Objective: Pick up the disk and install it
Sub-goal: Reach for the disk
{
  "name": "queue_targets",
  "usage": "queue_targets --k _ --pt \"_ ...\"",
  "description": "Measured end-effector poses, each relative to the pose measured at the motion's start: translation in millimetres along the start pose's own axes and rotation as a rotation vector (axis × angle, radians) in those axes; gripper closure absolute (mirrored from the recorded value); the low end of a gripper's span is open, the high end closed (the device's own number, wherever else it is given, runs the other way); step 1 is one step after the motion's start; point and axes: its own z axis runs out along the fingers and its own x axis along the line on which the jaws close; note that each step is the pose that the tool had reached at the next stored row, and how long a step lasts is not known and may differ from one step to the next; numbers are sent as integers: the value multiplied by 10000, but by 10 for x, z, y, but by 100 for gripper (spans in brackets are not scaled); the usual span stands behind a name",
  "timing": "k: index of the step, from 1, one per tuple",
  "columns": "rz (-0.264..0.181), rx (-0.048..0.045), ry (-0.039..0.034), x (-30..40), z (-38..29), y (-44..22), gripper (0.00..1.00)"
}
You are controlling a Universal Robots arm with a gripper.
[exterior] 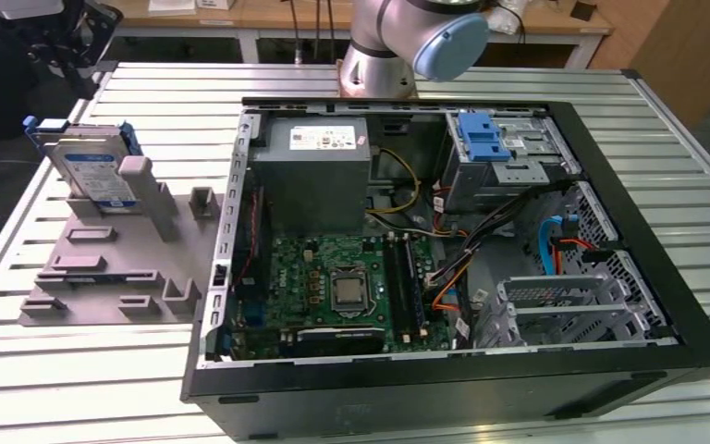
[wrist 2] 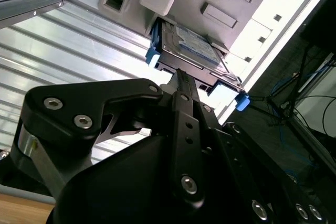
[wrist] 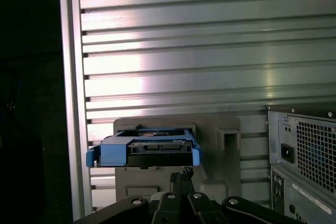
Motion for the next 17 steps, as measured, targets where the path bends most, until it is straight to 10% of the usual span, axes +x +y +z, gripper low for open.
queue_targets --k 17 --pt "0 0 6 182 31 -14 89"
